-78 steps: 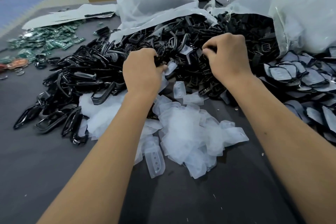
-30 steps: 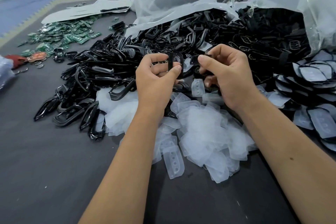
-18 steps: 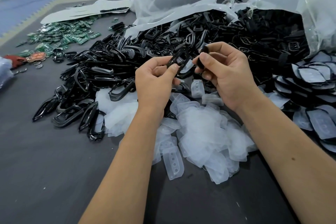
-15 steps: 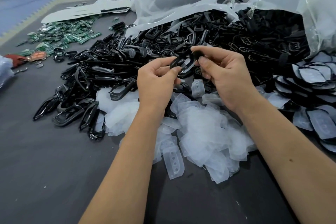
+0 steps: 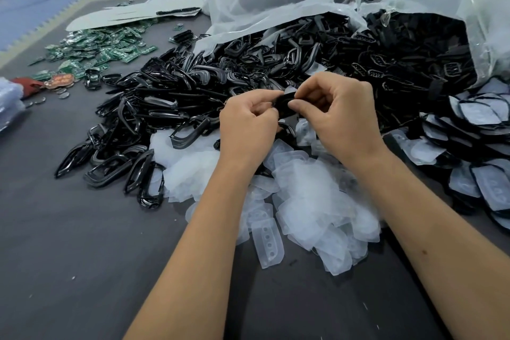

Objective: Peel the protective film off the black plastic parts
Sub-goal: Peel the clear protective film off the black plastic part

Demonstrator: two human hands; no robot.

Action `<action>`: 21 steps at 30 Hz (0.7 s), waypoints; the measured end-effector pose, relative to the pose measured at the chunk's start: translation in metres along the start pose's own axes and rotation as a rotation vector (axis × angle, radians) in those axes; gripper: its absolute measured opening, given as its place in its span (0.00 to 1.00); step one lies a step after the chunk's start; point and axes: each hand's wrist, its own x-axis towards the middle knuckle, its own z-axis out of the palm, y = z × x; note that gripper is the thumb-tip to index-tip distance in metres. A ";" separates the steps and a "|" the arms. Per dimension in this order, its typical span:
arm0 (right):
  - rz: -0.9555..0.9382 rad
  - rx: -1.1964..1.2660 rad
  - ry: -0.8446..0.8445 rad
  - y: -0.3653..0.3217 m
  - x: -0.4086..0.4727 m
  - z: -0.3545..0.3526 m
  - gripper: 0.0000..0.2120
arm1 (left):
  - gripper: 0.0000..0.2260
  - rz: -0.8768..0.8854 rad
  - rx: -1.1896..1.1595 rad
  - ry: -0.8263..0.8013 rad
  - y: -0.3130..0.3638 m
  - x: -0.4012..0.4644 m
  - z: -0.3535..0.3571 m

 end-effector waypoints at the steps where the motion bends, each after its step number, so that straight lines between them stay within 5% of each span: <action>1: -0.010 -0.013 -0.003 0.000 0.000 -0.001 0.04 | 0.18 0.013 0.021 -0.008 -0.001 0.000 0.000; 7: 0.026 0.014 -0.093 0.000 0.002 -0.003 0.03 | 0.09 0.111 0.087 0.000 -0.002 -0.001 0.000; 13: 0.074 0.116 -0.035 -0.002 0.002 -0.006 0.04 | 0.09 0.080 -0.094 -0.051 -0.007 0.003 -0.003; 21: 0.157 0.060 0.065 -0.002 0.001 -0.005 0.20 | 0.09 0.020 -0.256 -0.128 -0.006 0.004 -0.010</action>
